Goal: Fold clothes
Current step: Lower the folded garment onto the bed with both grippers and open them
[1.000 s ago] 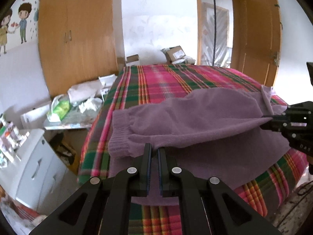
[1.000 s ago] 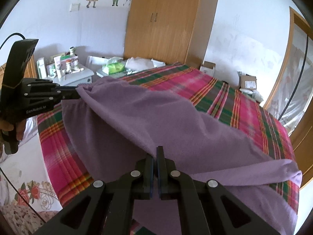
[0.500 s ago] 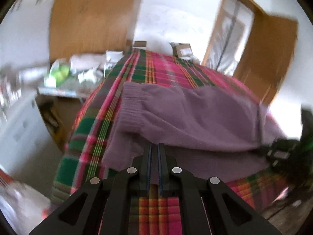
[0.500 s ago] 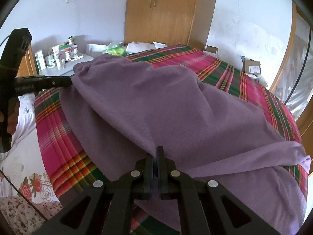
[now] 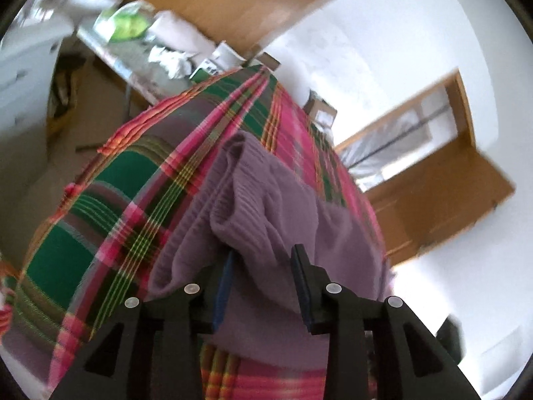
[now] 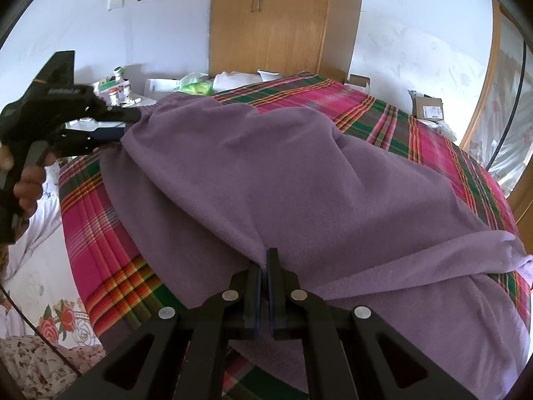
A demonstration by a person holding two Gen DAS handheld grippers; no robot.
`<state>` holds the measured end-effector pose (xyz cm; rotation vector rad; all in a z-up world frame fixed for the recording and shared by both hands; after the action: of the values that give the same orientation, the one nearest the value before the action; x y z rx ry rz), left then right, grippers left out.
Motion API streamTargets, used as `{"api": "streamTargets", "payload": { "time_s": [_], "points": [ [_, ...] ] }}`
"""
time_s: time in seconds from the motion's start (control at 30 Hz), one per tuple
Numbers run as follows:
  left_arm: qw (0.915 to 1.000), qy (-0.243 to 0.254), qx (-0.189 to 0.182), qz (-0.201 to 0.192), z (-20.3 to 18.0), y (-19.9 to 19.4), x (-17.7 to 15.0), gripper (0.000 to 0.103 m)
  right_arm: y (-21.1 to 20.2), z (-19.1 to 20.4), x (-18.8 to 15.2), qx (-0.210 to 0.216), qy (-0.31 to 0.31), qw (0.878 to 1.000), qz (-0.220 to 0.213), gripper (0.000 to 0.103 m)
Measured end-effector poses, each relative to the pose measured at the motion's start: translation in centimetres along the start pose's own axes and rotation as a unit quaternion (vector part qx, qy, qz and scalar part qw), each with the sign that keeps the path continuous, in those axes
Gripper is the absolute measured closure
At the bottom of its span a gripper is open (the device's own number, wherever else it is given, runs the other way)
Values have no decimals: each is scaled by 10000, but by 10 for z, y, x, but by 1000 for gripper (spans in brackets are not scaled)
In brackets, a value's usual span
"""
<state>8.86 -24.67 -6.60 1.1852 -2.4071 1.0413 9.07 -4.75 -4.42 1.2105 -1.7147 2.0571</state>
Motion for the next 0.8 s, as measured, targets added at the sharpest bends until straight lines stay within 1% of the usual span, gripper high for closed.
{"api": "streamTargets", "payload": {
  "time_s": [0.07, 0.13, 0.2, 0.3, 0.33, 0.4, 0.43, 0.5, 0.57, 0.67, 0.8],
  "points": [
    [9996, -286, 21, -56, 6, 1, 5, 67, 0, -1, 0, 14, 18, 10000, -11, 100],
    [9984, -543, -101, -144, 10, 0, 8, 67, 0, -1, 0, 28, 34, 10000, -19, 100],
    [9976, -651, -92, -202, 11, -2, 8, 67, 0, -1, 0, 51, 56, 10000, -25, 100],
    [9975, -618, 17, -339, 6, -6, 8, 70, -1, -2, 0, 56, 66, 10000, -24, 100],
    [9973, -615, 28, -394, 5, -8, 9, 74, -1, -2, 0, 51, 65, 10000, -28, 100],
    [9971, -600, 50, -470, 5, -12, 10, 85, -1, -2, 0, 42, 66, 10000, -39, 100],
    [9970, -591, 61, -504, 5, -13, 10, 85, -2, -1, 0, 33, 62, 10000, -54, 100],
    [9967, -574, 83, -572, 5, -16, 11, 90, -4, -1, 1, 14, 76, 9999, -95, 100],
    [9964, -598, 105, -584, 6, -18, 9, 90, -6, -1, 2, -3, 96, 9998, -145, 100],
    [9957, -689, 31, -625, 6, -23, 6, 90, -11, -1, 5, -28, 118, 9996, -243, 100],
    [9958, -515, 147, -741, -1, -34, 6, 90, -25, 1, 10, -6, 92, 9992, -397, 100]
  ]
}}
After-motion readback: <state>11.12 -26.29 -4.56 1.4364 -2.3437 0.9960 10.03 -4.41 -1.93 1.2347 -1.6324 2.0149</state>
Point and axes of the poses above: each gripper's, at about its wrist camera, not at the fingertips, and y roughly the way its jaws point, z to its left, x to its top, the point moved 5 cm from there along y, roughly the way its jaws point, and after that the axes turned 7 degrees about y, right-handed, at the moved point
